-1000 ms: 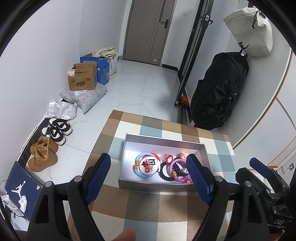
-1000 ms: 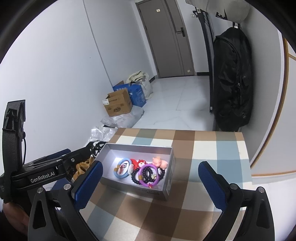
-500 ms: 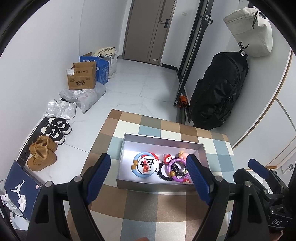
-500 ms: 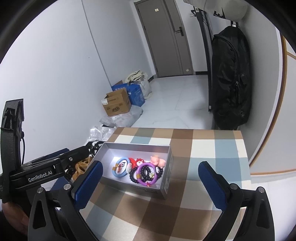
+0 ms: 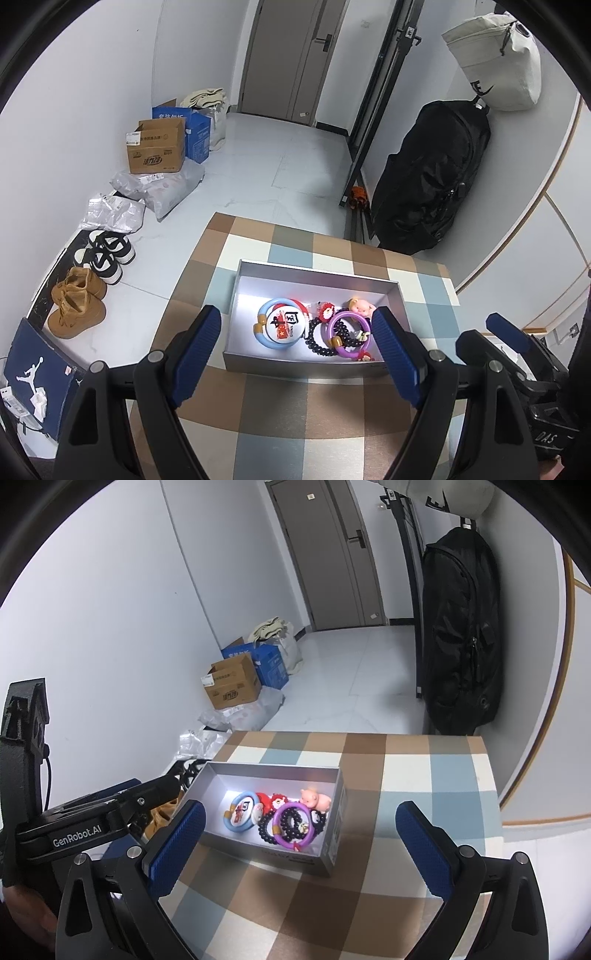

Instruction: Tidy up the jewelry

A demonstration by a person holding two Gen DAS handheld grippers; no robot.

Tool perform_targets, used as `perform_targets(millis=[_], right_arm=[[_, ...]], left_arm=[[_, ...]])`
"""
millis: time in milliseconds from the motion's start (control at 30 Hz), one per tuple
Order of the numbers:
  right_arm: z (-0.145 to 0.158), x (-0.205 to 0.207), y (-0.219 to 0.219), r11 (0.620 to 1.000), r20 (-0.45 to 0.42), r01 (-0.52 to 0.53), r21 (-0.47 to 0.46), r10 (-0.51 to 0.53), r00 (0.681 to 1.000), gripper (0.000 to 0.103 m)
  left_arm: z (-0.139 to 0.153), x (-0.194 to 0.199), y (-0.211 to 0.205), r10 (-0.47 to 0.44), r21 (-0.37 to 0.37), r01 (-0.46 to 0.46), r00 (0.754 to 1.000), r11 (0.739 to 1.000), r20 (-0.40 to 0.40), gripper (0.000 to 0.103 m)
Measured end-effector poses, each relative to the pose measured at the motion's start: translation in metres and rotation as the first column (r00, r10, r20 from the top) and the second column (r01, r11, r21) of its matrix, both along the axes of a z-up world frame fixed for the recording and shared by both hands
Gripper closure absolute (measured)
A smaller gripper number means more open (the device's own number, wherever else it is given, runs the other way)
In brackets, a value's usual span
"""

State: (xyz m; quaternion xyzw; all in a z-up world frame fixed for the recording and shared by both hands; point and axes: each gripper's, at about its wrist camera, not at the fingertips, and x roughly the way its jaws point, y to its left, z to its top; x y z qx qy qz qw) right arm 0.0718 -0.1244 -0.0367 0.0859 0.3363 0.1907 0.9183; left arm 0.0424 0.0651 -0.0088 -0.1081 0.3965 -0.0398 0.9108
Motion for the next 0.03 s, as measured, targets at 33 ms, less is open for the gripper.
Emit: perform_targets(millis=[33], right_arm=[[-0.0003,0.0001,0.0002,1.0,-0.001,0.0,0.001,0.0,1.0,0.0]], left_arm=[[0.0008,-0.0002,-0.0013,-0.001,0.015,0.0,1.0,1.0,0.006,0.023]])
